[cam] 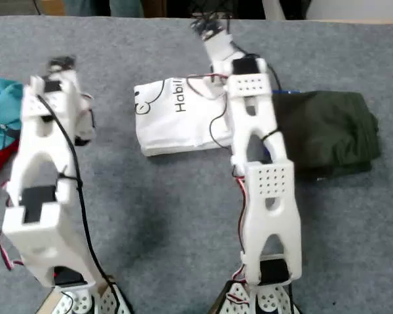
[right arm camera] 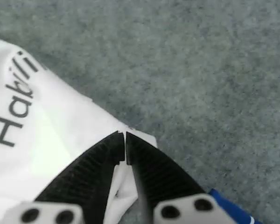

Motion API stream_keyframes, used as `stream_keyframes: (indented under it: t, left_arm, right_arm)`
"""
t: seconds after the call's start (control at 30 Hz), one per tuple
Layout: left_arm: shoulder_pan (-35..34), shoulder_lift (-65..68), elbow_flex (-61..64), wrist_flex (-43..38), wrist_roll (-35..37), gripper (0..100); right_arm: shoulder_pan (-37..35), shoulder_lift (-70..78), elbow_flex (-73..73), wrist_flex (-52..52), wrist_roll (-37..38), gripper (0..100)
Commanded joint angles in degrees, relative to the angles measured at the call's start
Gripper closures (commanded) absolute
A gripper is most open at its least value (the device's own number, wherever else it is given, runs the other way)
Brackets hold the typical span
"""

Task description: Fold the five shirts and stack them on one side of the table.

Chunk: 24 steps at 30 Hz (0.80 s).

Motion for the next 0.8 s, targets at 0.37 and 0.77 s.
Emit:
stream_keyframes:
  t: [0.37,0.77]
  left_arm:
    - [9.6,-23.5,25.3,-28.4,0.1,97]
    - [16.0,2.0,9.5,-31.1,11.3,97]
  right_arm:
    - [5.1,5.0,-31.1,16.3,-0.3,98.3]
    - [-4.1,7.3,-28.3,28.3,-0.3,98.3]
